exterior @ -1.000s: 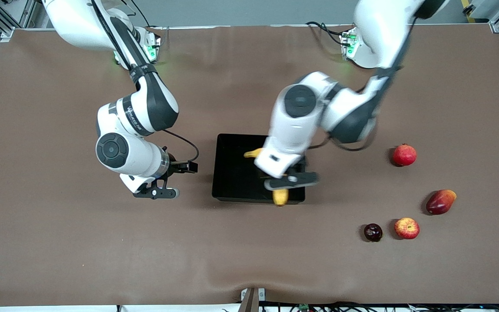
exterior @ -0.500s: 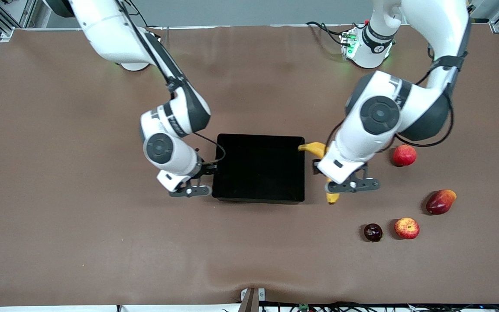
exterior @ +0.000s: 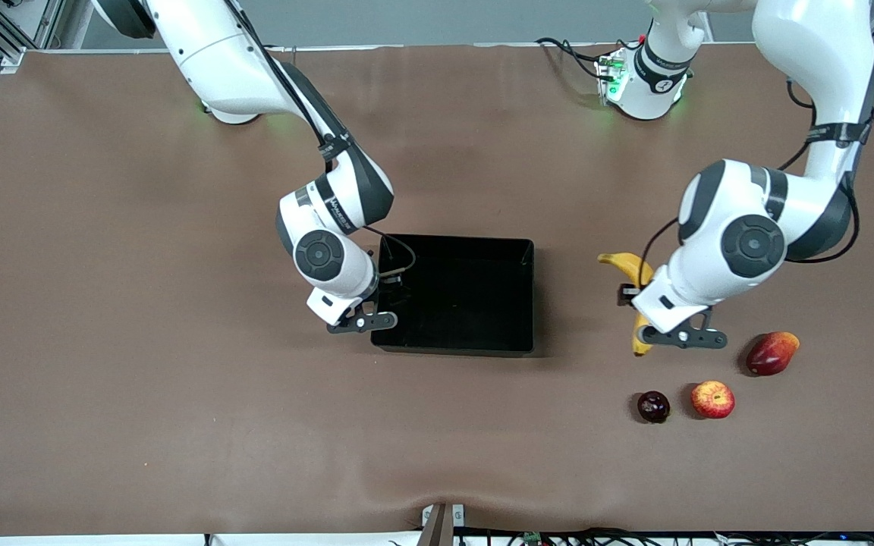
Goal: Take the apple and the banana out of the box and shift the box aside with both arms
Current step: 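Lift the banana with the left gripper while the right gripper grips the tray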
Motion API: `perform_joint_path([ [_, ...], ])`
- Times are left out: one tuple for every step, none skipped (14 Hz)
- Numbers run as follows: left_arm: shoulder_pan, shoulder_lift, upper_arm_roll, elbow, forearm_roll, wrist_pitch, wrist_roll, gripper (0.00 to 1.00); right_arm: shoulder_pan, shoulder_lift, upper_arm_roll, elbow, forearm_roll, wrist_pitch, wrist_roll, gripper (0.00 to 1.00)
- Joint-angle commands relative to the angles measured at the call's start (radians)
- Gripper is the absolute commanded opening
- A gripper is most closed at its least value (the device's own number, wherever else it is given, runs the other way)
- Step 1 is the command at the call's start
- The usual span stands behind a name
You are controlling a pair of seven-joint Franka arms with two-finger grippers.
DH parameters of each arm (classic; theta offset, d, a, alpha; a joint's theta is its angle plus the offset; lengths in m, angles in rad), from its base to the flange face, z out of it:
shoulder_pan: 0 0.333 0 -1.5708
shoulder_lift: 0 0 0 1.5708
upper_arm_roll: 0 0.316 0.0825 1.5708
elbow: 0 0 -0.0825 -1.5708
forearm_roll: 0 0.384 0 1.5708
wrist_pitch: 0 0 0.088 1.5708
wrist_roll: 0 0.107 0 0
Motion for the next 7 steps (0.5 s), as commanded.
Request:
perform_joint_path([
  [0.071,-0.027,-0.010,-0.118,0.057,0.126,0.049,0.00,0.009,0.017,-0.005,-0.006,-0.002,0.011,0.022,0.73],
  [0.102,-0.020,-0.010,-0.140,0.060,0.165,0.059,0.00,0.009,0.020,-0.005,-0.006,-0.002,0.013,0.021,0.61],
  [0.121,-0.013,-0.011,-0.146,0.059,0.179,0.060,0.00,0.009,0.026,-0.005,-0.006,-0.003,0.011,0.021,0.30],
  [0.122,-0.002,-0.010,-0.146,0.057,0.179,0.049,0.00,0.014,0.026,-0.005,-0.006,-0.002,0.011,0.021,0.00],
  [0.124,0.001,-0.010,-0.146,0.056,0.179,0.037,0.00,0.023,0.025,-0.004,-0.006,-0.002,0.007,0.022,0.00],
  [0.124,0.006,-0.010,-0.148,0.054,0.179,0.017,0.00,0.020,0.023,-0.005,-0.006,-0.002,-0.001,0.025,0.00],
  [0.124,0.009,-0.010,-0.149,0.056,0.179,-0.020,0.00,0.018,0.022,-0.004,-0.006,-0.002,-0.001,0.036,0.00],
])
